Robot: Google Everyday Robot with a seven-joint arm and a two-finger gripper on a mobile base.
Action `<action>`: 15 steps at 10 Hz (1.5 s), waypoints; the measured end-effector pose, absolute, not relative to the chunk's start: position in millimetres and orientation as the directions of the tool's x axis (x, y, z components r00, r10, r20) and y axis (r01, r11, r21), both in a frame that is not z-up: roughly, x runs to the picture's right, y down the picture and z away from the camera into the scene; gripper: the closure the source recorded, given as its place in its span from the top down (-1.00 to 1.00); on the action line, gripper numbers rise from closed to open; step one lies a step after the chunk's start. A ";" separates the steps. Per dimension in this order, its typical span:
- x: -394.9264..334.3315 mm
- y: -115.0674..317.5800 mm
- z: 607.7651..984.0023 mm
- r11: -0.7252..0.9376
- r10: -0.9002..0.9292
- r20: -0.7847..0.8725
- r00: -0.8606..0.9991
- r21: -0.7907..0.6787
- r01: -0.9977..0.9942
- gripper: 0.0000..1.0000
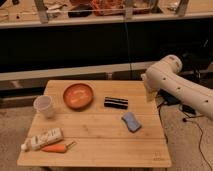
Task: Push the eraser across the table
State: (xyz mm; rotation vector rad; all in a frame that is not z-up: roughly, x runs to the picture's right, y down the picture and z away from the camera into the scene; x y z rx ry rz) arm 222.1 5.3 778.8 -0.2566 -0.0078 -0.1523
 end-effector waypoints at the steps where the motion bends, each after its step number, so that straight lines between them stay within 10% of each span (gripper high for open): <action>1: 214.5 1.1 783.3 0.956 -0.158 0.036 0.987 -0.246 0.162 0.60; 9: 180.6 -4.5 816.5 0.952 -0.200 0.108 0.974 -0.216 0.219 0.55; 15: 163.5 -1.0 829.8 0.950 -0.212 0.165 0.963 -0.197 0.243 -0.65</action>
